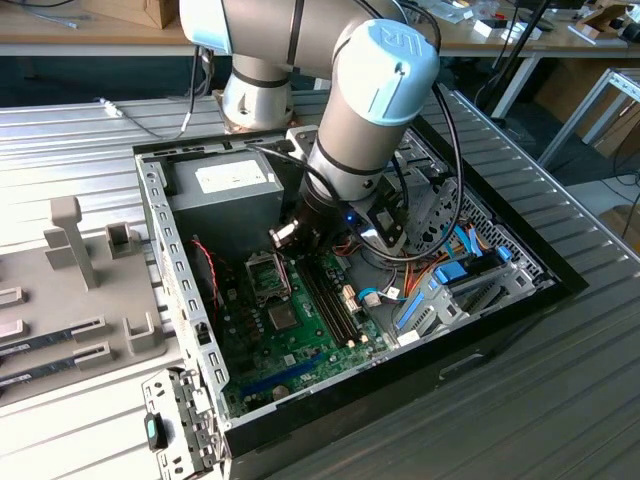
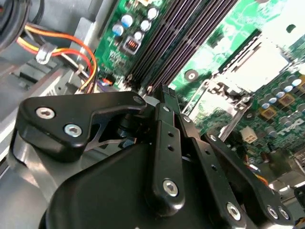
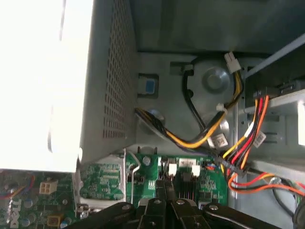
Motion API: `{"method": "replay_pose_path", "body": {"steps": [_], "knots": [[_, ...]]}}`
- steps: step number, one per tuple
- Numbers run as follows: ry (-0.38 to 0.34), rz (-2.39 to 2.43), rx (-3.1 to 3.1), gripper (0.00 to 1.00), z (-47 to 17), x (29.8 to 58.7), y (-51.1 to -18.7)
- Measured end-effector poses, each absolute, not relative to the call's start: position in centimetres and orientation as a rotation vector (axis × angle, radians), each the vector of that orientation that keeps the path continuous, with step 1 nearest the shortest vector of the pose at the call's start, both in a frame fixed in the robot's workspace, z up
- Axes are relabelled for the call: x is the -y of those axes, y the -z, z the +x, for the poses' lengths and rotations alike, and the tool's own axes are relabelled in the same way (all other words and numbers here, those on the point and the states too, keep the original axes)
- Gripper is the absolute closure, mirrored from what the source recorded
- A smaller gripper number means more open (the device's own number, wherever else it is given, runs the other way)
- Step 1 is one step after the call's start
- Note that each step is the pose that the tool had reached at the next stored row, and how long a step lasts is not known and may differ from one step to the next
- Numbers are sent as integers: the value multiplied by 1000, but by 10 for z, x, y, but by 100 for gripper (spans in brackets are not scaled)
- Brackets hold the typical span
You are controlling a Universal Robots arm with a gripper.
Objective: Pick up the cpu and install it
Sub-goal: 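Close the cpu cover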
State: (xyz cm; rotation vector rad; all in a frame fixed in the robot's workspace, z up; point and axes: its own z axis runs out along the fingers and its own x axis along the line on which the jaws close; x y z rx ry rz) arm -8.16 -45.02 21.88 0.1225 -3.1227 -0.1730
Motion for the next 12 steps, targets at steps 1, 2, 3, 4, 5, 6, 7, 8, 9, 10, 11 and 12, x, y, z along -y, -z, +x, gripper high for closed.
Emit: {"method": "replay_pose_path", "body": {"steps": [1,2,3,4,5,6,7,8,9,10,11,12], "knots": [[210,123,3122,89,-81,449,-219],[284,123,3117,89,-81,447,-219],[325,124,3114,89,-81,447,-219],[340,132,3113,89,-81,447,-218],[354,160,3108,89,-81,447,-218],[360,183,3104,89,-81,447,-218],[374,244,3095,89,-81,447,-217],[383,282,3088,89,-81,447,-216],[388,306,3083,89,-81,447,-216],[396,348,3075,89,-81,447,-216],[403,378,3068,89,-81,447,-215],[408,402,3063,89,-81,447,-215]]}}
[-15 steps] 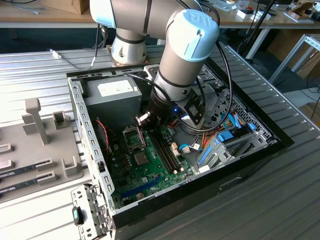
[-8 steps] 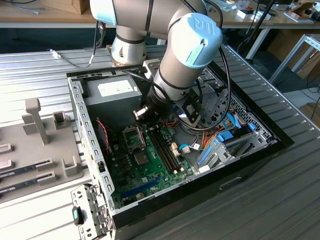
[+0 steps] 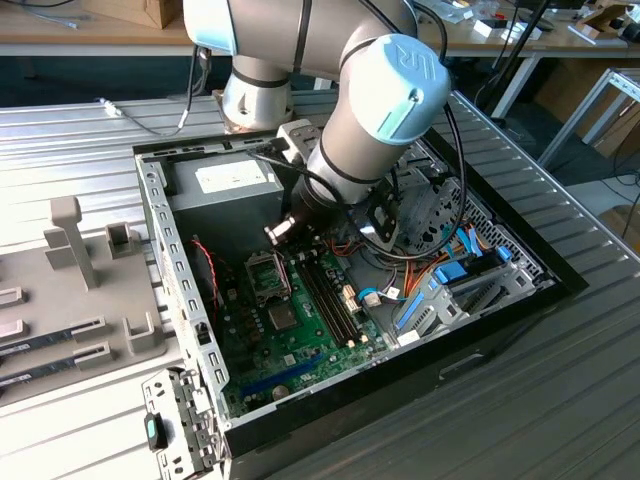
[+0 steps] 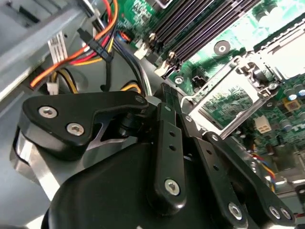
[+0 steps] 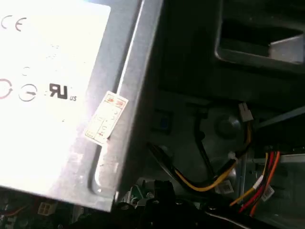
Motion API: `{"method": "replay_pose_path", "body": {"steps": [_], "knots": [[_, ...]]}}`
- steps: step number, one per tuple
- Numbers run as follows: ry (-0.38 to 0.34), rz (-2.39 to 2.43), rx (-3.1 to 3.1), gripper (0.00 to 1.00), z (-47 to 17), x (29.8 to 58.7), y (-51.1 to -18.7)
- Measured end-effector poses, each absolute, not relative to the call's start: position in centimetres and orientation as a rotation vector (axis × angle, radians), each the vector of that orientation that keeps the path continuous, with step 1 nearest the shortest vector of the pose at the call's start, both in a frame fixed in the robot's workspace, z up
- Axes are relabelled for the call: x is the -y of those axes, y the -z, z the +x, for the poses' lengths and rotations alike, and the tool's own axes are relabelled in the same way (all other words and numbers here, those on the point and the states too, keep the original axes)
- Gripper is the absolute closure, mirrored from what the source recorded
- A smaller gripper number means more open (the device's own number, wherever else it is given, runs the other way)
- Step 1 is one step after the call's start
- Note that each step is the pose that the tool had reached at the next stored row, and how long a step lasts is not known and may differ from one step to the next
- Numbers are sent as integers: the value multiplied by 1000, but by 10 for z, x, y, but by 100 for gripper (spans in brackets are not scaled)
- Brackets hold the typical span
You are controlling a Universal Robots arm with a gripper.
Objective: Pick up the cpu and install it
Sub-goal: 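Close the cpu cover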
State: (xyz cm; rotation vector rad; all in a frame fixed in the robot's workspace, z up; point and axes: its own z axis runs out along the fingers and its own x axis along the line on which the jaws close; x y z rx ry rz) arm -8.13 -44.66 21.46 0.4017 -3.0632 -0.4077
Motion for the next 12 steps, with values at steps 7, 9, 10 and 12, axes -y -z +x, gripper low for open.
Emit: {"method": "replay_pose_path", "body": {"steps": [7,9,10,12], "knots": [[428,563,3022,89,-81,446,-211],[427,601,3011,89,-81,446,-209],[427,618,3006,89,-81,446,-208],[426,643,2999,89,-80,445,-206]]}}
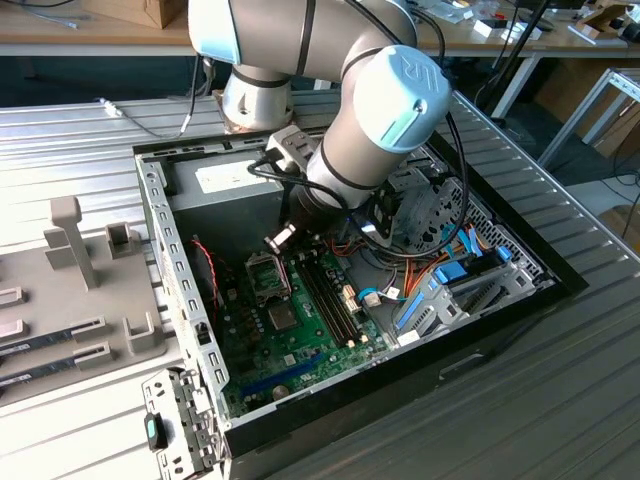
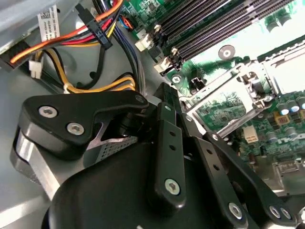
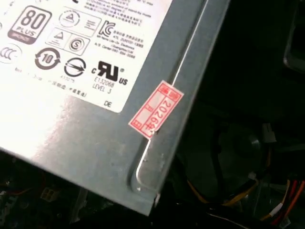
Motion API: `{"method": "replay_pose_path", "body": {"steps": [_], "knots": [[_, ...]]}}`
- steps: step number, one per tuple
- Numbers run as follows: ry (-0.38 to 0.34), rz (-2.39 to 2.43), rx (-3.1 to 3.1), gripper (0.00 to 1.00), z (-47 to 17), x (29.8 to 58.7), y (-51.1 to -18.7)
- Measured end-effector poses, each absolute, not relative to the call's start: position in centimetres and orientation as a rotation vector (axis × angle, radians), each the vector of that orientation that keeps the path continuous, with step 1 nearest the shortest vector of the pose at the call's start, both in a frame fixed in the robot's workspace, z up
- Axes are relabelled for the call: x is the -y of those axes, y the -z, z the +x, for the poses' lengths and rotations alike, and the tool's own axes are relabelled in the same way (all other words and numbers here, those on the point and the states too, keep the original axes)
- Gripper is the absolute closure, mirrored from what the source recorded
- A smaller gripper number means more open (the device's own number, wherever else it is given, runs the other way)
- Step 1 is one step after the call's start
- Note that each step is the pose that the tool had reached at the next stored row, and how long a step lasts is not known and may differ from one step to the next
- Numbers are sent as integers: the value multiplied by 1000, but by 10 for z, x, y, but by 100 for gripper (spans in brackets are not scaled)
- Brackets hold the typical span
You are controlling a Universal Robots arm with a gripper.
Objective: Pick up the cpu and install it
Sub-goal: 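Close the cpu cover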
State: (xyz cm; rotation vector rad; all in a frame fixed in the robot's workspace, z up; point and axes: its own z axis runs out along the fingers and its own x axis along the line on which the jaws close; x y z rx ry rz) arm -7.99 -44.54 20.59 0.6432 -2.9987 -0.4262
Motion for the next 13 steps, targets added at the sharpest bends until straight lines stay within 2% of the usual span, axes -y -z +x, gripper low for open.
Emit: {"method": "replay_pose_path", "body": {"steps": [13], "knots": [[439,705,2979,89,-81,444,-202]]}}
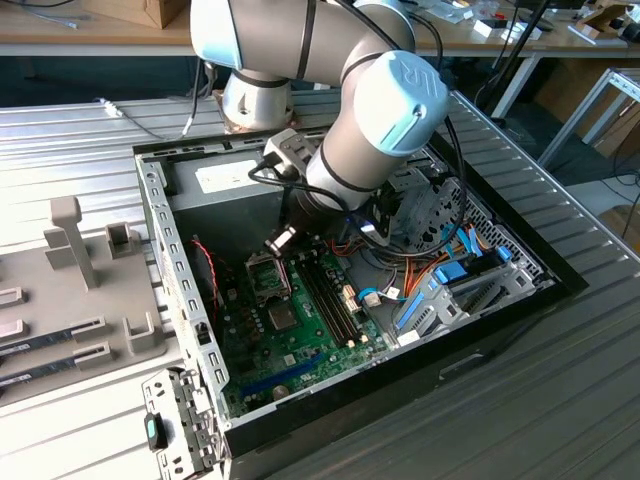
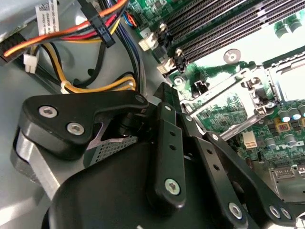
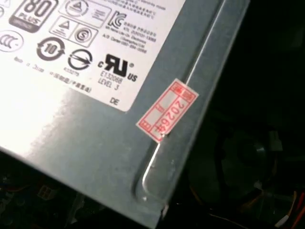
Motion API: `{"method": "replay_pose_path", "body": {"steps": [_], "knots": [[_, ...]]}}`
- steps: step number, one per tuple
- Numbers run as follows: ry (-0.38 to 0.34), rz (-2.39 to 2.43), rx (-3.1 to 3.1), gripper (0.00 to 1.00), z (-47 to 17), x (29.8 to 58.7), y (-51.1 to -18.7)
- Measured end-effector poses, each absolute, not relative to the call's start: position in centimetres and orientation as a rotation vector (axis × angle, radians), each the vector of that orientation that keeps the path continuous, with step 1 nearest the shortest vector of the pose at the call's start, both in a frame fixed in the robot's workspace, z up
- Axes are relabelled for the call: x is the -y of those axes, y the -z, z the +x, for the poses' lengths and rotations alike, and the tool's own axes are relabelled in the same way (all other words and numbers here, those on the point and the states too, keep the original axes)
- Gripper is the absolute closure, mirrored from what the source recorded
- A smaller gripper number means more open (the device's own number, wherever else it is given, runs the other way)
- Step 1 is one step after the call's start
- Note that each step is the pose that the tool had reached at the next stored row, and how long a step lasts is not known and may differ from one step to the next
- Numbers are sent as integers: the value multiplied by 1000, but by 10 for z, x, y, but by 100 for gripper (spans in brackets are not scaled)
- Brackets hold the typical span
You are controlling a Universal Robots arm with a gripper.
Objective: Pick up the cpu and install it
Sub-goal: 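Close the cpu cover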
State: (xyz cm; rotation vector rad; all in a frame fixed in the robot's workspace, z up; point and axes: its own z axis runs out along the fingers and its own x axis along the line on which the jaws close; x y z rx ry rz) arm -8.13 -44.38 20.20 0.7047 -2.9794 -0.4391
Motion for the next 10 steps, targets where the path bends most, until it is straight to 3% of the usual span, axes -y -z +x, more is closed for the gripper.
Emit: {"method": "replay_pose_path", "body": {"steps": [10], "knots": [[441,712,2978,89,-89,450,-202]]}}
